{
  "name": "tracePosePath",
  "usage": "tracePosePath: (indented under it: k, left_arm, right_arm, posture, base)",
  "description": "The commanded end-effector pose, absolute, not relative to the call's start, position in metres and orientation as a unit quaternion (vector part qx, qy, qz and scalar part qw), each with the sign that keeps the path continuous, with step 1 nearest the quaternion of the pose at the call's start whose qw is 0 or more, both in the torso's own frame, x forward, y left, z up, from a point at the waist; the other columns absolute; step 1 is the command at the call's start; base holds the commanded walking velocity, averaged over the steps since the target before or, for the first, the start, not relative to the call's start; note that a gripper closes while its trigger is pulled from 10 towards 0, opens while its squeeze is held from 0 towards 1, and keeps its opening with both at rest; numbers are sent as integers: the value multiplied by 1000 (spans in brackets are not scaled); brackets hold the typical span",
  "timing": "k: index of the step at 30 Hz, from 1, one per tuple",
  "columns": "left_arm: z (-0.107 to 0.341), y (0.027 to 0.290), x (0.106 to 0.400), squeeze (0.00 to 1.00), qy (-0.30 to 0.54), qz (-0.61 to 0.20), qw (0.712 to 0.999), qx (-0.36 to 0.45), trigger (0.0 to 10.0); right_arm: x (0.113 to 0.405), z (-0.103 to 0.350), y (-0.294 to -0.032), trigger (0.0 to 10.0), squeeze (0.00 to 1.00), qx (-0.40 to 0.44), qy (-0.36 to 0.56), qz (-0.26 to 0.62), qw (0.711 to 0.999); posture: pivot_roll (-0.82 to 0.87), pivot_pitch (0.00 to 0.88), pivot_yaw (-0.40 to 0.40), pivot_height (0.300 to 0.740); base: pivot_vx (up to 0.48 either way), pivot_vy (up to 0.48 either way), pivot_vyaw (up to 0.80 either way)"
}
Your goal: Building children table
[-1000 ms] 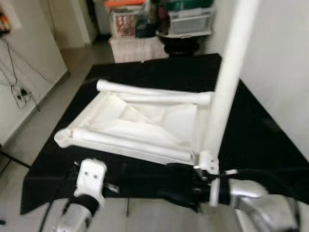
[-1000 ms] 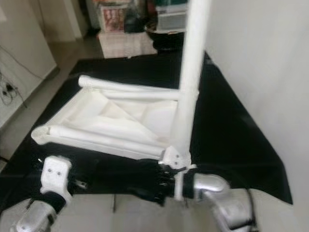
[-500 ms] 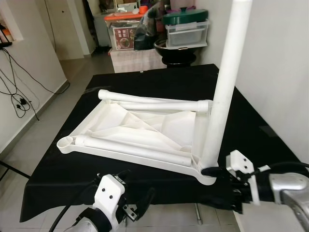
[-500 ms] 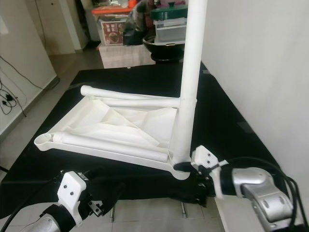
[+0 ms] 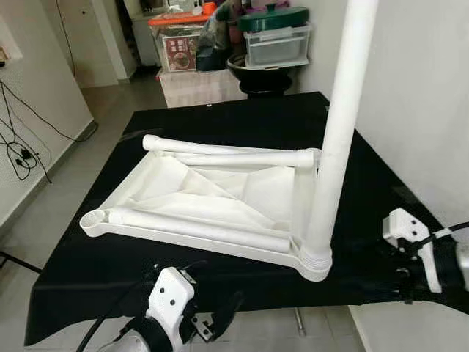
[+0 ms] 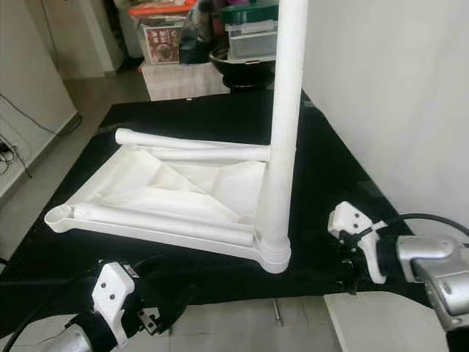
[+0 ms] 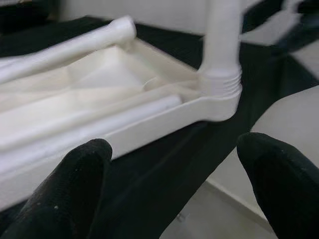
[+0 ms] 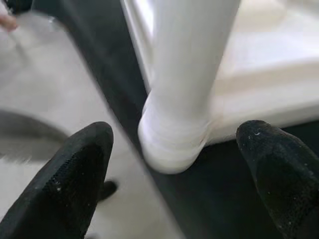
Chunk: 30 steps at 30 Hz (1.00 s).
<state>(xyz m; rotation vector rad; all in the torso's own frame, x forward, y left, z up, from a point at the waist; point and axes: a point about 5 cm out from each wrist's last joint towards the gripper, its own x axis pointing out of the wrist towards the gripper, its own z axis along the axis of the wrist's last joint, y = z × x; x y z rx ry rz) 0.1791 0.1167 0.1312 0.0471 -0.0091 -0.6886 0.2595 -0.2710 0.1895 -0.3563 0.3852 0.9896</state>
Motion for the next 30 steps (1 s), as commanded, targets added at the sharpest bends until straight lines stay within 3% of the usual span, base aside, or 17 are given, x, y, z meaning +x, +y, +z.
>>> tracePosePath:
  k: [1,12,23,30]
  left_arm:
    - [132,117,178,0,-10,-357,934,25,10000]
    - [133,114,174,0,-15,-391,920,3,10000]
    - [133,111,172,0,-18,-403,915,-8,10000]
    - [134,109,170,0,-16,-420,907,-14,10000]
  right_arm:
    - [263,196,-264,10000,0,-155,146,477,853]
    - [281,202,-235,10000,0,-146,99,517,837]
    - [294,203,-225,10000,0,-151,109,562,806]
    - [302,192,-213,10000,0,-144,114,568,802]
  posture:
    - [-19,39,49,740]
    - [-7,24,49,740]
    - [7,29,31,740]
    - [17,48,28,740]
  base:
    - [0,0,0]
    - [0,0,0]
    - [0,0,0]
    - [0,0,0]
